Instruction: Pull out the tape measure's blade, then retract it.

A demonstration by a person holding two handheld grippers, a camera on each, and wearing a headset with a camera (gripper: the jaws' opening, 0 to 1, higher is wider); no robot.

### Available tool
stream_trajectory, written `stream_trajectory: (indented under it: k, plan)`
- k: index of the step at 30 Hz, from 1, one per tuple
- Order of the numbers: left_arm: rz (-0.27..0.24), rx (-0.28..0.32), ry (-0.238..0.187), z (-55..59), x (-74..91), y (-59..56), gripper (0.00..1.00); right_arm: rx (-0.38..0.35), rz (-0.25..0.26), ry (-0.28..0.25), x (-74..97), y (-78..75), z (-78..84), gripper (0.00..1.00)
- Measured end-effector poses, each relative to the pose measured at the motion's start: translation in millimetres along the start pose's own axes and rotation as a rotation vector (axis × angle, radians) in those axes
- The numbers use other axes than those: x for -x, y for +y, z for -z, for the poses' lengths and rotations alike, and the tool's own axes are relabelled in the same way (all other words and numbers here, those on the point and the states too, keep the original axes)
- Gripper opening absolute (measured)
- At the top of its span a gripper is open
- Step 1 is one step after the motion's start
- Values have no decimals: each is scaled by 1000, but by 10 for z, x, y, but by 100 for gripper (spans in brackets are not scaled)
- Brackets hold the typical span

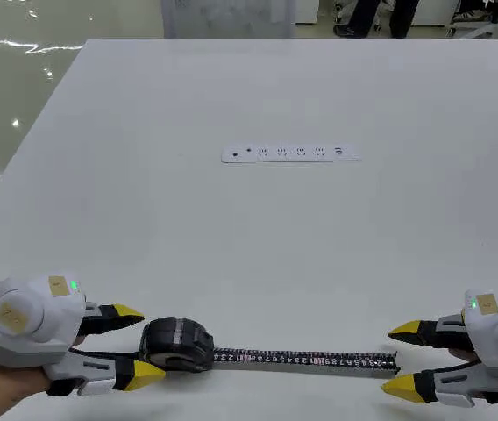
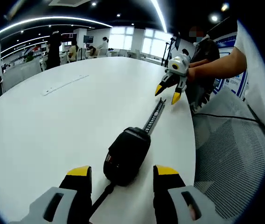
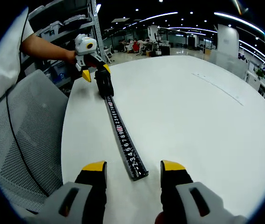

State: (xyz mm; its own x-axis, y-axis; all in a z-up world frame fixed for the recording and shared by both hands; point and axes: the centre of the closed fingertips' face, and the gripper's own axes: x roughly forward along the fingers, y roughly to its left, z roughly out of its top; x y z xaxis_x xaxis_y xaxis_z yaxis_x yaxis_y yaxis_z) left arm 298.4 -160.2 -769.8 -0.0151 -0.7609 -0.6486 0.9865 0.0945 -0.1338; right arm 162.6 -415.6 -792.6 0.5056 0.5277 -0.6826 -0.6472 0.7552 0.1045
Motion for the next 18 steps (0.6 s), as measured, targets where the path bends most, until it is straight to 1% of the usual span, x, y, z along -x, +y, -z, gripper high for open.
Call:
stream_trajectory:
  k: [4, 6, 8, 11, 14, 18]
  plan:
    - [-18, 20, -18, -43, 57, -45, 53, -16, 15, -9, 18, 30, -21, 50]
    - [-26, 40, -26, -61, 90, -66, 55, -29, 21, -19, 27, 48, -29, 52]
    - [-42, 60, -30, -69, 119, -68, 58, -33, 34, -22, 40, 63, -33, 53]
    - [-64, 96, -48, -97, 163, -73, 61, -46, 49, -32, 62, 78, -40, 55]
    - [-87, 114, -57, -110, 190, -80, 63, -63, 68, -44, 93, 81, -48, 57]
    - [-112, 148, -83, -135, 208, -97, 66, -79, 80, -58, 120, 110, -58, 58]
